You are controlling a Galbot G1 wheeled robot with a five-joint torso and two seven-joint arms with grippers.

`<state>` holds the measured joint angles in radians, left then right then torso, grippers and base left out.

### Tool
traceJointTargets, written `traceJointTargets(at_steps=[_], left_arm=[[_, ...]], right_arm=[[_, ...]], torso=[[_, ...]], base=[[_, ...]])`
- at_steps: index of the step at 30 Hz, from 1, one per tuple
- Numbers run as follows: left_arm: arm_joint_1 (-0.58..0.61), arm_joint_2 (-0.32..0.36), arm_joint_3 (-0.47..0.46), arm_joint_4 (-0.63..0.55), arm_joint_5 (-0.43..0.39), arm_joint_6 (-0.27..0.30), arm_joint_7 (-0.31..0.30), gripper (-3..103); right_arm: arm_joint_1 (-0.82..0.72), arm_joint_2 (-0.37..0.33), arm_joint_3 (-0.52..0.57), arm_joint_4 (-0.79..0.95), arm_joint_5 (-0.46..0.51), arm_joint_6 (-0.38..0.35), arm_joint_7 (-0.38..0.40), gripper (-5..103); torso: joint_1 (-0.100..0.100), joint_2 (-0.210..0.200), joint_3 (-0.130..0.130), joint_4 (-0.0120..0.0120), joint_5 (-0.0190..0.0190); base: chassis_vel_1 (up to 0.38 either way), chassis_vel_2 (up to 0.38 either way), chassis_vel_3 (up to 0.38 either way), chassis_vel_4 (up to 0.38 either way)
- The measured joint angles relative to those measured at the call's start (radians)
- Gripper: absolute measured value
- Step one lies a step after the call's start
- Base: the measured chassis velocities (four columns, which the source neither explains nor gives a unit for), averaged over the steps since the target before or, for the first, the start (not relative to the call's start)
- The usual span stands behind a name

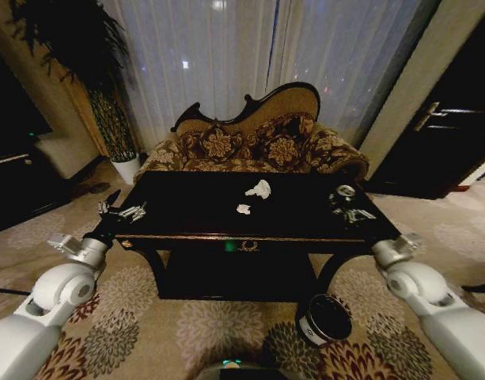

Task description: Move to the front of the table and place the trash on the table into the trash bin.

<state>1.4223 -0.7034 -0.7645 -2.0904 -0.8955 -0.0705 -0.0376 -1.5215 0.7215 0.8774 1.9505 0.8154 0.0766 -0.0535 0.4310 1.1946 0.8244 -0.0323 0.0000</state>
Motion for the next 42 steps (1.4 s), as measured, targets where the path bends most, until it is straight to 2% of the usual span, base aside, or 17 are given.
traceJointTargets(at_steps=[5,9,17,22,29,33,42], left_arm=[[0.000,0.000,0.000,0.000,0.000,0.000,0.000,100],[0.000,0.000,0.000,0.000,0.000,0.000,0.000,100],[0.000,0.000,0.000,0.000,0.000,0.000,0.000,100],[0.000,0.000,0.000,0.000,0.000,0.000,0.000,100],[0.000,0.000,0.000,0.000,0.000,0.000,0.000,100],[0.000,0.000,0.000,0.000,0.000,0.000,0.000,100],[0.000,0.000,0.000,0.000,0.000,0.000,0.000,100]], right_arm=[[-0.152,0.060,0.104,0.022,0.002,0.046,-0.047,1],[-0.228,0.108,0.139,0.011,-0.015,0.088,-0.079,1],[-0.279,0.186,0.145,-0.049,-0.066,0.158,-0.110,1],[-0.281,0.231,0.106,-0.128,-0.126,0.211,-0.130,1],[-0.249,0.252,0.063,-0.228,-0.152,0.241,-0.135,1],[-0.194,0.269,0.011,-0.371,-0.194,0.282,-0.142,1],[-0.101,0.311,-0.079,-0.553,-0.267,0.317,-0.151,1]], torso=[[0.000,0.000,0.000,0.0000,0.0000],[0.000,0.000,0.000,-0.0003,0.0000],[0.000,0.000,0.000,0.0000,-0.0001],[0.000,0.000,0.000,-0.0001,0.0000],[0.000,0.000,0.000,0.0000,0.0000],[0.000,0.000,0.000,0.0000,0.0000],[0.000,0.000,0.000,0.0000,0.0000]], base=[[0.000,0.000,0.000,0.000],[0.000,0.000,0.000,0.000],[0.000,0.000,0.000,0.000],[0.000,0.000,0.000,0.000],[0.000,0.000,0.000,0.000],[0.000,0.000,0.000,0.000],[0.000,0.000,0.000,0.000]])
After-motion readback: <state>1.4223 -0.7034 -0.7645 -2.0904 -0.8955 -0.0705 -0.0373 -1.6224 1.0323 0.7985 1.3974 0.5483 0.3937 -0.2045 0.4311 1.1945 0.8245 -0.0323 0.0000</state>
